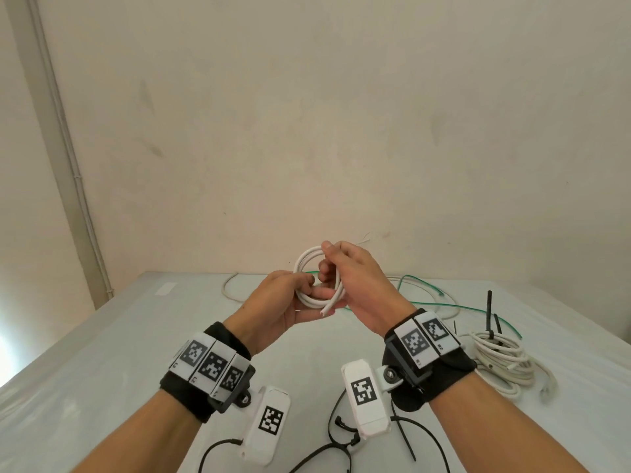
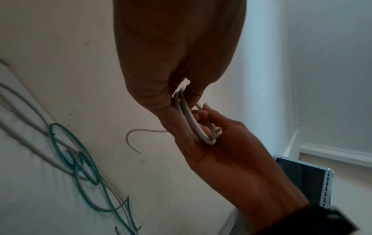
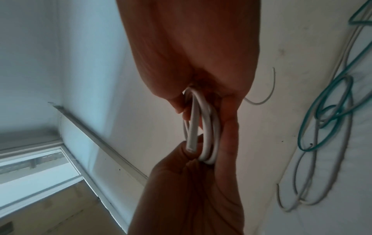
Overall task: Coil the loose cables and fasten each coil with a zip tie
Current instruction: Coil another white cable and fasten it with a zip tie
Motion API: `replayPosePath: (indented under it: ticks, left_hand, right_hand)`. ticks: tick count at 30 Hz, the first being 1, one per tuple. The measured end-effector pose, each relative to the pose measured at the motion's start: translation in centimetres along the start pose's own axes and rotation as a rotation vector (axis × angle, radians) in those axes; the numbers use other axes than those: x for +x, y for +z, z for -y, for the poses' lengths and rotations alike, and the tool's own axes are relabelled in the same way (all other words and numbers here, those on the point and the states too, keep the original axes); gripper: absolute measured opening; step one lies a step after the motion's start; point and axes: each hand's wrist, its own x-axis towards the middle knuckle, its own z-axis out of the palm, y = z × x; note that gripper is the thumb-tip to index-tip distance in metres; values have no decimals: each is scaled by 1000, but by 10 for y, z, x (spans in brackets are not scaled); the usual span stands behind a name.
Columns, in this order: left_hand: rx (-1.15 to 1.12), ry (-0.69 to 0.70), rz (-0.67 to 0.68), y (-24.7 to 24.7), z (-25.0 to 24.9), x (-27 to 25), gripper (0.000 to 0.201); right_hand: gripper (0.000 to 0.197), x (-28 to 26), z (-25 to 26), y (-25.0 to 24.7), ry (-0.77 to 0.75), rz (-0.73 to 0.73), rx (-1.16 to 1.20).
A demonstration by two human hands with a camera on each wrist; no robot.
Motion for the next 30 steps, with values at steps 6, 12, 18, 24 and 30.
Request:
replayPosePath:
  ticks: [6,12,18,24,30]
  left_hand:
    - [199,-38,-98,-9,0,3,24]
    - [274,41,-236,-9,1,9,14]
    - [367,93,-269,-10,3,11,20]
    - [393,49,-218,-16,2,8,22]
    - [457,46,-226,-19,1,8,18]
  right_hand:
    - [31,-1,2,-2,18,63,169]
    - [23,2,7,-2,-20,44,37]
    - [23,9,-2,-6,114,-7,145]
    - [14,5,0,-10,136,45,59]
    - [27,4,-6,-11,69,49,-70]
